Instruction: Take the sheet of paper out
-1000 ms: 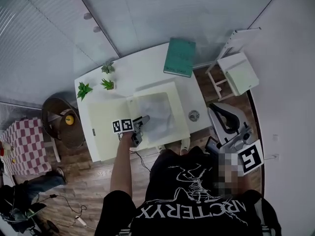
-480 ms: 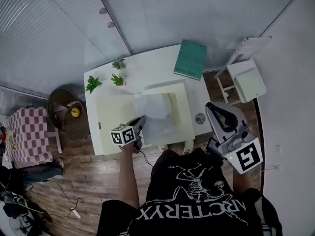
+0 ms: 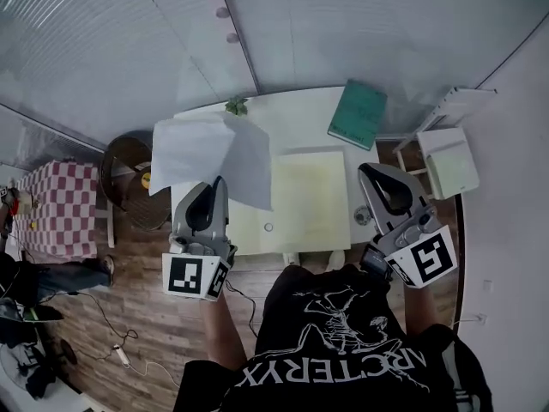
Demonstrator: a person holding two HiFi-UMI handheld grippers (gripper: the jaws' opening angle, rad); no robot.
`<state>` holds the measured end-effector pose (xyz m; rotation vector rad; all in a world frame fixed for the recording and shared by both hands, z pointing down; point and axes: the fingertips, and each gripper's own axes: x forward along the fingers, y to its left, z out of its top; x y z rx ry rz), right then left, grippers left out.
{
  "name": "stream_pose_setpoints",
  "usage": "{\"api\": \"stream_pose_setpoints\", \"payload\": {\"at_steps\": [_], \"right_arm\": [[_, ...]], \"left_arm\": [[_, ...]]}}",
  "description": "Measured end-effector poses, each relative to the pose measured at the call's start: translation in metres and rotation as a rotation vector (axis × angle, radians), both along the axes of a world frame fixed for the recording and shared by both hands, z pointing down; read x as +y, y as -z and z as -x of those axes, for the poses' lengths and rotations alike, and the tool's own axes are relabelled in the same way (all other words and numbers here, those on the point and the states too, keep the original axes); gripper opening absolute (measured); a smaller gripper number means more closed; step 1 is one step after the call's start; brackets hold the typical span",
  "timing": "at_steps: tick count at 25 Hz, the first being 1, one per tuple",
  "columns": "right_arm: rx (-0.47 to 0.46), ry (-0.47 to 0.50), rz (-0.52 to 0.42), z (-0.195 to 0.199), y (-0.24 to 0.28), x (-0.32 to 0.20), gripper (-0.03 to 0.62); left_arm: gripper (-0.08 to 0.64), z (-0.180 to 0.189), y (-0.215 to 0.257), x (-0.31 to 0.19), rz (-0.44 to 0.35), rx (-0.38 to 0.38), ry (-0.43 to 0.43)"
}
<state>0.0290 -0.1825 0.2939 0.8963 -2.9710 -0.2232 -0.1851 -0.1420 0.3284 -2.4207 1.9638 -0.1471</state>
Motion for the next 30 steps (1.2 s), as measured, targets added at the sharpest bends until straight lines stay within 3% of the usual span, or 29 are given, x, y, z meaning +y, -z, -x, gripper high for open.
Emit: {"api": "stream_pose_setpoints", "payload": {"at_steps": [4, 6, 20, 30], "right_arm": [[-0.016, -0.01, 0.004, 0.006, 0.005, -0.003, 0.012], [-0.008, -0.009, -0.001, 0.008, 0.005, -0.001, 0.012], [0.023, -0.033, -0.031, 0.002, 0.006, 0.004, 0.011], [0.013, -0.027, -0.048, 0.002, 0.007, 0.005, 0.012]], "left_arm": [[0.01, -0.021, 0.038, 0.013, -0.071, -0.148, 0.049], [0.01, -0.029, 0.041, 0.016, -0.081, -0.184, 0.057], [0.01, -0.063, 0.041, 0.015, -0.087, -0.214, 0.012], [0.009, -0.064, 0.037, 0.017, -0.071, -0.248, 0.026]]}}
